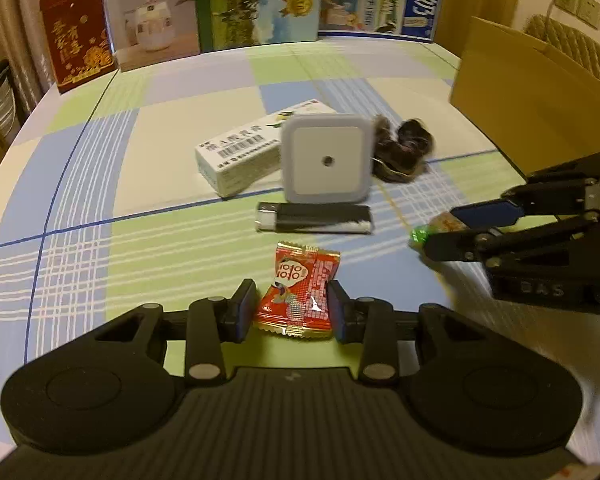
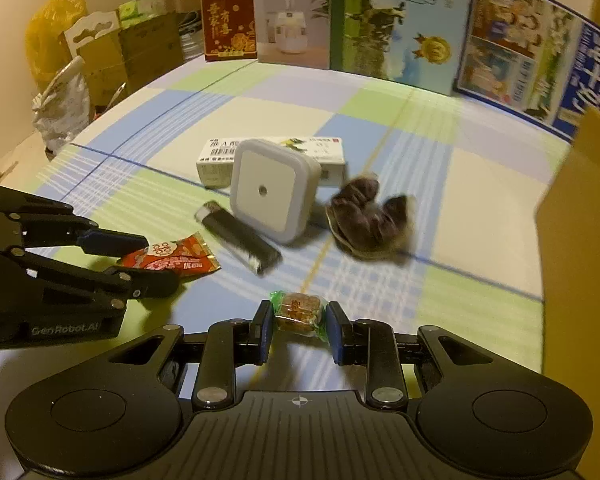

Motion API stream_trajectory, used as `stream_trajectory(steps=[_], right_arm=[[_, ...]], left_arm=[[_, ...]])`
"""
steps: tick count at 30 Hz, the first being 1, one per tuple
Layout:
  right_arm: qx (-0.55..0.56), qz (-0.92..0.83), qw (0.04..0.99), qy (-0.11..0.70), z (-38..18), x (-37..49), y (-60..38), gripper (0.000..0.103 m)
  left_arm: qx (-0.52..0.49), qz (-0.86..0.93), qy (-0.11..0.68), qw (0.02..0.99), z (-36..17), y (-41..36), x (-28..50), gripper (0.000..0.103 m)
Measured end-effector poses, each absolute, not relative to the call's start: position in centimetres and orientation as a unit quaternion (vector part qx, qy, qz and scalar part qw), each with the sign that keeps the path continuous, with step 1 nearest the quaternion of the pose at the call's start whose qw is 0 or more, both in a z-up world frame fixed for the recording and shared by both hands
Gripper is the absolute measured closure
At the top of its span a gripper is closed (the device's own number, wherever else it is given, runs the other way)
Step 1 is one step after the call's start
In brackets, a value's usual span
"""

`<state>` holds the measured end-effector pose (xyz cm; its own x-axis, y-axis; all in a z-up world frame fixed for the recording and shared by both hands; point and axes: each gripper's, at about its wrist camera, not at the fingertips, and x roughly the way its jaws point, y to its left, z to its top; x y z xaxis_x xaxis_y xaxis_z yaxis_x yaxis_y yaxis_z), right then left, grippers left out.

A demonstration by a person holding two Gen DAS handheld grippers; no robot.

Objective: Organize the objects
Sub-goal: 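Grasp the red candy with the left tool while the right tool grasps the wrapped sweet, then carry the red candy and wrapped sweet over into the cardboard box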

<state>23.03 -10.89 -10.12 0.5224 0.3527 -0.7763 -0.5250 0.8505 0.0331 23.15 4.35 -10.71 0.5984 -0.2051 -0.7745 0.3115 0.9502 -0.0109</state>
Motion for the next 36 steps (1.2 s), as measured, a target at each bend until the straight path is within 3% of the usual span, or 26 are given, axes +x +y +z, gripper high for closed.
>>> stream_trajectory(steps=[22,36], right_arm=[[-0.084,0.218,0.881,0.411,-9.3,19.6,-13.0,0.078],[-0.047,0.178,0.913,0.363,-1.4,14.0,-16.6,0.078]], left_arm=[[0.071,-0.15,0.406,0.899,-9.5,3.2,21.7,0.071],[0.018,-0.117,0.365,0.924,-2.6,1.1,15.0,0.071]])
